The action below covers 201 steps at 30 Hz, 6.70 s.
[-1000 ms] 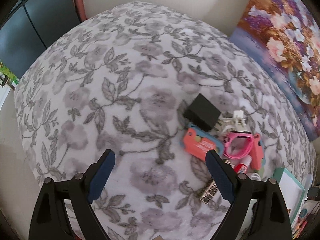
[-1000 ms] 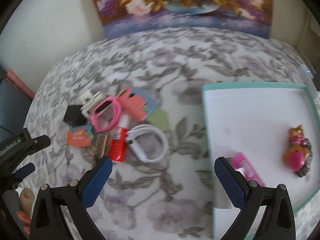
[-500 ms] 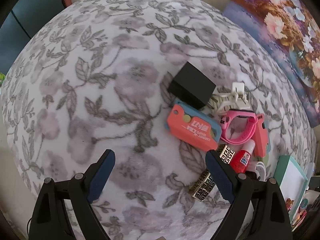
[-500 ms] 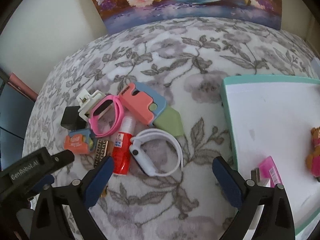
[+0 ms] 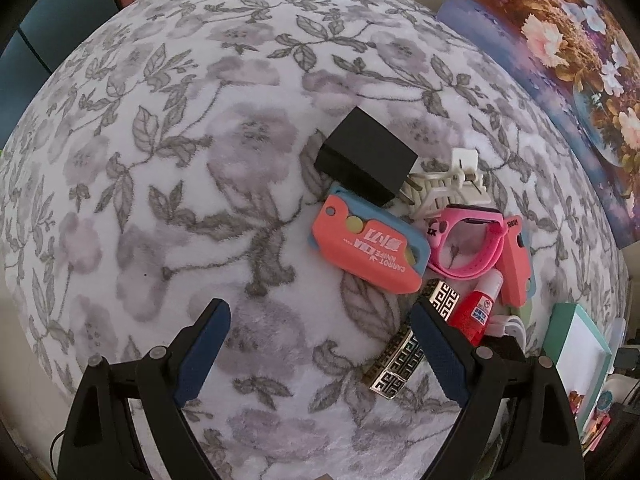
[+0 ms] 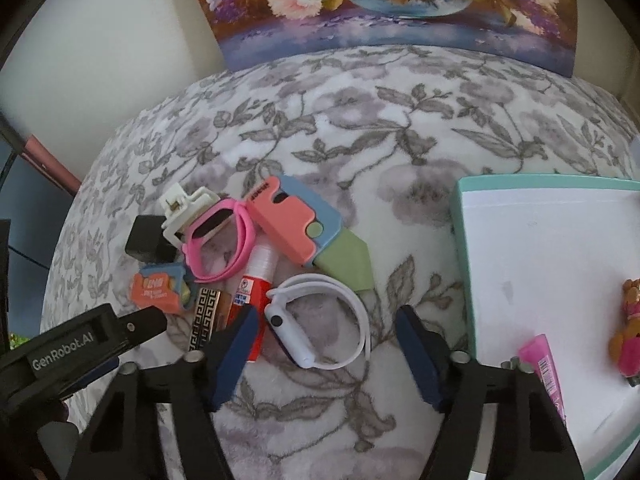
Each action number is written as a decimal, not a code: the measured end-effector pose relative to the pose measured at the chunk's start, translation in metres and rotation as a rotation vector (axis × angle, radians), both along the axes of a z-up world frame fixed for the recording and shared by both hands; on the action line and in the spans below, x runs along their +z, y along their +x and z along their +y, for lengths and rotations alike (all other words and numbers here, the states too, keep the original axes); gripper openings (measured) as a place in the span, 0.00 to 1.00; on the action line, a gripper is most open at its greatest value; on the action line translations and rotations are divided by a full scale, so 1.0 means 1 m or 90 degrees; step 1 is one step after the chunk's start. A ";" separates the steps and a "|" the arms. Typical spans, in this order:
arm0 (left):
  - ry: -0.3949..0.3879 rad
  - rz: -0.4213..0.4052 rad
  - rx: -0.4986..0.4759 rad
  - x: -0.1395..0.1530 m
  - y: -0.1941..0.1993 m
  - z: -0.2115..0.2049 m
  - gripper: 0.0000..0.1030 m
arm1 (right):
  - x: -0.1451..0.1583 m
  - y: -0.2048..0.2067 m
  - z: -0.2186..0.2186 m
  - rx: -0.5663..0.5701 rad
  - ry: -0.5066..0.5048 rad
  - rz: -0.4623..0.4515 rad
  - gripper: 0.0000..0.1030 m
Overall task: Organize rigid objects
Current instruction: 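Reach the left tool toward the patterned comb while the right tool approaches the white watch, then grasp the patterned comb with the left tool while the right tool grasps the white watch, then carry the comb and watch over the white tray and open both tools, then move both tools back toward the remaining pile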
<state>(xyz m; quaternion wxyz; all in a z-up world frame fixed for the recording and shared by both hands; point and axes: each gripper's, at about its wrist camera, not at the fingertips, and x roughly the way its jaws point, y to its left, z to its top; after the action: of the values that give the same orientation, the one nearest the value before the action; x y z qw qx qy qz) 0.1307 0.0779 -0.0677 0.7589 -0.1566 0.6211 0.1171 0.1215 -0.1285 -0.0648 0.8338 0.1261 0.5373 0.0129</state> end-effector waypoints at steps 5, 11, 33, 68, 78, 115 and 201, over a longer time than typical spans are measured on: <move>-0.007 0.005 -0.005 -0.005 0.001 -0.002 0.89 | -0.003 0.000 0.001 0.011 0.002 0.000 0.63; -0.006 0.006 -0.020 -0.009 0.002 -0.007 0.89 | -0.006 0.000 0.002 0.017 0.001 0.007 0.63; -0.005 0.002 -0.066 -0.008 0.013 -0.025 0.89 | 0.001 -0.001 -0.004 0.019 -0.010 -0.013 0.55; 0.013 -0.059 -0.168 0.023 0.011 -0.069 0.20 | 0.027 -0.006 -0.026 -0.022 -0.004 -0.029 0.55; -0.010 -0.148 -0.179 0.074 -0.008 -0.067 0.20 | 0.053 -0.020 -0.049 -0.072 -0.010 -0.039 0.55; -0.045 -0.107 -0.459 0.067 -0.079 -0.267 0.20 | 0.039 -0.106 -0.257 -0.401 -0.040 0.037 0.55; 0.060 -0.061 0.014 0.036 -0.002 -0.007 0.97 | 0.041 -0.051 -0.052 -0.123 -0.132 0.001 1.00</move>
<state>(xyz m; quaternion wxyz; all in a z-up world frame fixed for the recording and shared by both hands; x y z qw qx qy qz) 0.1290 0.0709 -0.0316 0.7929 -0.1325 0.5764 0.1469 0.0710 -0.1807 -0.0242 0.8391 0.0906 0.5219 -0.1234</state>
